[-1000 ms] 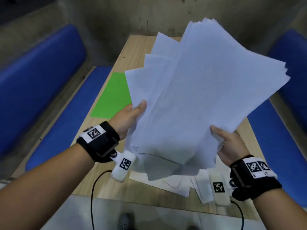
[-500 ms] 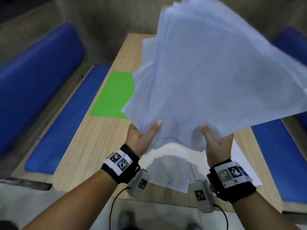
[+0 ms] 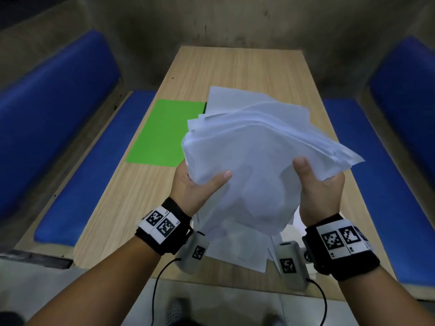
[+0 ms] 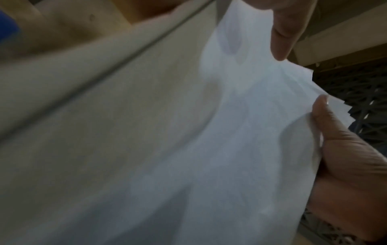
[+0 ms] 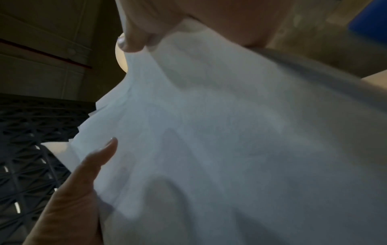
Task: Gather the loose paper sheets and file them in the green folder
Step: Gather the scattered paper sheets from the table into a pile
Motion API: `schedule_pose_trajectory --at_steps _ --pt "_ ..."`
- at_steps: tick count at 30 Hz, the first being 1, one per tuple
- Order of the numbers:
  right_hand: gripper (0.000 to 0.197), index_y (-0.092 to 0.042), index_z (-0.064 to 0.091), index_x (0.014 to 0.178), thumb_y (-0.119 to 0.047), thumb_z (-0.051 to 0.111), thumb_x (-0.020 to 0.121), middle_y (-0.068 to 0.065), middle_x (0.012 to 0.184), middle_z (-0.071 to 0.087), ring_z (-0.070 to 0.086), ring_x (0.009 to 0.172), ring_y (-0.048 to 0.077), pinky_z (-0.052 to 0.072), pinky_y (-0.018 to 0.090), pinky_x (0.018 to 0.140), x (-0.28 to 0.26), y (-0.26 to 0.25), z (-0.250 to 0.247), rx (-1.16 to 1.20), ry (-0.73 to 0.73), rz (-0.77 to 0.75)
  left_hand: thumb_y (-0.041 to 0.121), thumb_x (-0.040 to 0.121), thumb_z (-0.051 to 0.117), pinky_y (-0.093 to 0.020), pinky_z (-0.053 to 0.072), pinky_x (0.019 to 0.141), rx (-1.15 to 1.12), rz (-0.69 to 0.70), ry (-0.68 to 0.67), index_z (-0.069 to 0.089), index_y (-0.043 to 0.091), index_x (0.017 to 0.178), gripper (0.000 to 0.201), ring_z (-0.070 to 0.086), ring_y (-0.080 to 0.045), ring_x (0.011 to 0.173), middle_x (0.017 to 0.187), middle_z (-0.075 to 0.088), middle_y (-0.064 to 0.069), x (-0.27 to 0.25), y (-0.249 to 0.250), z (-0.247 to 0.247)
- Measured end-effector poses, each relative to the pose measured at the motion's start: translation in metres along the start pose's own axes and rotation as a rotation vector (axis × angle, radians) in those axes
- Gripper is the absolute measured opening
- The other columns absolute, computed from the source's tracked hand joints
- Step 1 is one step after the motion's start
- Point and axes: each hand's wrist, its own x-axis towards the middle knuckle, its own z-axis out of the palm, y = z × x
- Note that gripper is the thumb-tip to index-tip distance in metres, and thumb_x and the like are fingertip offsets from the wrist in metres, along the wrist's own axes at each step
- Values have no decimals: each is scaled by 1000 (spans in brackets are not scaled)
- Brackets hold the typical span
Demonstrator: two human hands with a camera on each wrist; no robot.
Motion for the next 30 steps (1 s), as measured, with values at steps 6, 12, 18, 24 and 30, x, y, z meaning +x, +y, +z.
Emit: schedule_pose_trajectory --at_steps 6,12,18,24,30 --pt "44 -30 70 90 -59 78 58 -11 84 71 67 82 5 53 21 73 5 -25 2 34 27 -172 28 60 83 -24 55 77 -79 144 18 66 33 97 41 68 -5 89 92 73 16 12 26 -5" --pt "77 -23 45 112 -57 82 53 -13 74 55 54 73 9 48 28 77 13 -32 8 -62 -78 -253 48 61 81 -35 54 76 -60 192 -8 47 27 103 58 64 -19 88 99 64 5 13 33 -8" --pt "83 -19 48 122 -23 91 51 0 108 64 65 102 23 55 39 89 19 -6 -12 -222 -91 -12 22 56 85 -36 54 84 -67 -58 -12 41 17 122 79 62 -19 106 118 60 -7 11 -10 -22" --pt "70 -14 57 121 2 84 59 2 109 72 70 99 18 57 28 72 0 45 -29 -185 -110 249 9 62 85 -25 54 80 142 -367 -41 66 22 103 46 70 -11 99 103 74 4 -6 -63 -25" --pt "46 -17 68 99 -11 88 58 -8 87 77 73 82 7 59 25 69 -2 50 -19 -218 -33 275 15 79 74 -8 48 68 253 -309 22 66 27 79 14 63 18 71 81 70 21 5 -54 -11"
